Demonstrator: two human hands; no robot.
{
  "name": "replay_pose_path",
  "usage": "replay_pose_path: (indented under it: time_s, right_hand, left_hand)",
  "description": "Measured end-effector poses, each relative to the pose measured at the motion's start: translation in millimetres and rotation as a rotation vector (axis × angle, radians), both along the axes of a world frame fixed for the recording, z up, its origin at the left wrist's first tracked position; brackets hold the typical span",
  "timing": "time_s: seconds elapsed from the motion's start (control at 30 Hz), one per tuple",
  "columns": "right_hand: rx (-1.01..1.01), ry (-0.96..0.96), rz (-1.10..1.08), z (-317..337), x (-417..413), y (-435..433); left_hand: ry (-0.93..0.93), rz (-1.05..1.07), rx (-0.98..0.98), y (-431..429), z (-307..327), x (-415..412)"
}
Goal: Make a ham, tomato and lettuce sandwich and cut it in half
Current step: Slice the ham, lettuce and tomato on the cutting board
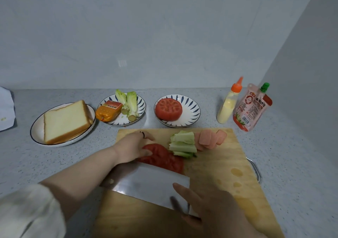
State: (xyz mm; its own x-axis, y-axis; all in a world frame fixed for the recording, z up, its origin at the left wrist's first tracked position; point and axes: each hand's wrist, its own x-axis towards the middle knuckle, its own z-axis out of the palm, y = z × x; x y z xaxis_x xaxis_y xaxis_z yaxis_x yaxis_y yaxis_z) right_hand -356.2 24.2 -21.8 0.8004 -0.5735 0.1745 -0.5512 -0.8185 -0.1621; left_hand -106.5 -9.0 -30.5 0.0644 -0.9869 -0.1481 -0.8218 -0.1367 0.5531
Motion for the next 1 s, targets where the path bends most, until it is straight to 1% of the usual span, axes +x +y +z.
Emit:
replay_pose_path:
  time_s: [0.07,0.1,0.17,0.2,0.27,0.3,0.33,0.37,0.4,0.47,0.57,0.63,0.73,0.83,0.9,1.0]
  right_hand:
    - [0.086,0.076,-0.086,7.9,-16.7,-2.0]
    - [0.196,0.065,-0.143,4.6,-29.0,-3.4]
    - [0.394,0.065,-0.333,0.8,-55.7,0.8]
    - [0.419,0.076,-0.419,-2.1,-64.4,2.4]
    - [0.178,0.080,-0.584,-5.4,-73.6,0.0]
    - [0.104,0.113,-0.698,-1.6,-71.8,-0.6]
    - [0.089,0.154,-0.817,-1.5,-71.6,2.2]
    - [0.115,0.150,-0.917,-6.0,-72.9,4.7]
    - [0.134,0.169,-0.974,-13.2,-75.0,6.5]
    - [0.155,0.203,-1.016,-21.7,-81.7,7.7]
    - [0.174,0.146,-1.006,-37.8,-87.3,2.9]
    - [0.197,0.140,-0.999,-44.3,-86.1,-1.3]
    - [0.295,0.075,-1.005,-43.1,-83.8,-11.6]
    - [0.330,0.032,-1.000,-40.2,-76.2,-22.4]
    - [0.336,0.051,-0.993,-40.2,-71.4,-26.9]
    - [0.273,0.112,-0.950,-43.4,-69.2,-30.5]
  left_hand:
    - [0.050,0.101,-0.098,0.0,7.9,1.6]
    - [0.063,0.132,-0.143,0.0,12.3,2.6]
    - [0.104,0.181,-0.210,-1.1,18.7,0.7]
    - [0.131,0.208,-0.233,-1.4,20.8,-1.2]
    - [0.175,0.255,-0.259,-1.5,22.4,-9.5]
    - [0.188,0.277,-0.268,-0.6,21.7,-14.7]
    - [0.203,0.295,-0.277,-0.1,19.6,-21.6]
    - [0.223,0.311,-0.286,1.0,17.2,-28.3]
    - [0.244,0.320,-0.292,2.5,14.4,-34.5]
    - [0.285,0.313,-0.293,4.5,9.0,-48.1]
    - [0.324,0.297,-0.279,7.2,2.1,-61.6]
    - [0.345,0.297,-0.262,9.3,-0.3,-65.4]
    - [0.356,0.307,-0.259,10.6,-1.6,-66.0]
    - [0.354,0.326,-0.256,10.7,-1.8,-63.9]
    - [0.352,0.335,-0.240,10.9,-2.7,-62.2]
    - [0.373,0.354,-0.227,12.0,-4.6,-59.4]
